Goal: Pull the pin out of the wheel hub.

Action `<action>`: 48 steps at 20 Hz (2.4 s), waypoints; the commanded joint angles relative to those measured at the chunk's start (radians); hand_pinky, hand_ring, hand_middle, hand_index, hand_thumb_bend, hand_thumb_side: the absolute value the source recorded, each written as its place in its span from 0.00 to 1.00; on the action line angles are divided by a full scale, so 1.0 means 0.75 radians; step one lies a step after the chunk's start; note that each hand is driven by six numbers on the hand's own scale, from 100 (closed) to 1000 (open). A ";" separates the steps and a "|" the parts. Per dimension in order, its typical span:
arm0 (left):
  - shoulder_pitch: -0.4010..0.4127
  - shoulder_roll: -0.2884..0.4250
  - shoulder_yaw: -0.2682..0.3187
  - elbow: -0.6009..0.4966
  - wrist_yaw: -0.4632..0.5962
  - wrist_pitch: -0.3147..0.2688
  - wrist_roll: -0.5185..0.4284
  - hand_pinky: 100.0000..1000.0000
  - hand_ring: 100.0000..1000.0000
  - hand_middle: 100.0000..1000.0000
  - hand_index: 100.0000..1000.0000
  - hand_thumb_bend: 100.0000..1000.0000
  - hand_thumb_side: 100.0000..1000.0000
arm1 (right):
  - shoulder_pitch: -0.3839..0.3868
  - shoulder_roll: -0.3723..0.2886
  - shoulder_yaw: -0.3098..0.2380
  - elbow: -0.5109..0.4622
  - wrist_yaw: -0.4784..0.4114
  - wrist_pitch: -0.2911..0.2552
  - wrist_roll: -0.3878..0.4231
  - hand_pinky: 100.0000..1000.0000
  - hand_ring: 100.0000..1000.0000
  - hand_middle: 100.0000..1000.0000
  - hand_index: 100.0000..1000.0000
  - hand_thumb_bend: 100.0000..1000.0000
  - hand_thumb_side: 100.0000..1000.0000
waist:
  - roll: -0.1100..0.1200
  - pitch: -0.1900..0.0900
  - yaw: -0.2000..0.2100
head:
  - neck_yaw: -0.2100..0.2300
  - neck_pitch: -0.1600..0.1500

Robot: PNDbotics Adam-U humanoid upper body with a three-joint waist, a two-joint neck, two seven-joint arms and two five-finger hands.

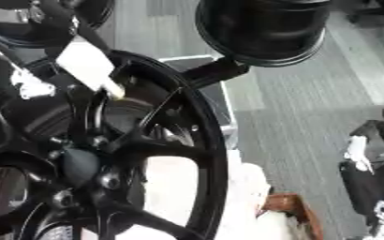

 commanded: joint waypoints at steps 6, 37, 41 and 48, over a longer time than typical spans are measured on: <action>-0.044 0.104 0.172 -0.007 0.169 -0.186 -0.309 0.52 0.38 0.17 0.25 0.00 0.17 | 0.016 -0.037 -0.027 -0.016 0.013 -0.007 -0.018 0.84 0.73 0.56 0.76 0.00 0.34 | 0.002 -0.057 0.017 | -0.013 -0.015; 0.646 0.535 0.775 0.663 0.132 -0.009 0.173 0.74 0.63 0.48 0.55 0.00 0.17 | 0.040 -0.040 -0.074 -0.016 0.024 -0.024 -0.046 0.84 0.73 0.56 0.76 0.00 0.32 | -0.033 -0.098 0.065 | 0.016 -0.013; 0.679 0.534 0.771 0.648 0.105 -0.067 -0.054 0.95 0.90 0.90 0.90 0.00 0.55 | 0.039 -0.038 -0.075 -0.016 0.022 -0.025 -0.046 0.84 0.73 0.56 0.76 0.00 0.32 | -0.037 -0.099 0.065 | 0.007 -0.024; 0.678 0.520 0.785 0.652 0.016 -0.094 -0.012 0.96 0.92 0.92 0.92 0.00 0.64 | 0.041 -0.037 -0.077 -0.016 0.021 -0.027 -0.045 0.84 0.73 0.56 0.76 0.00 0.32 | -0.040 -0.102 0.065 | -0.002 -0.034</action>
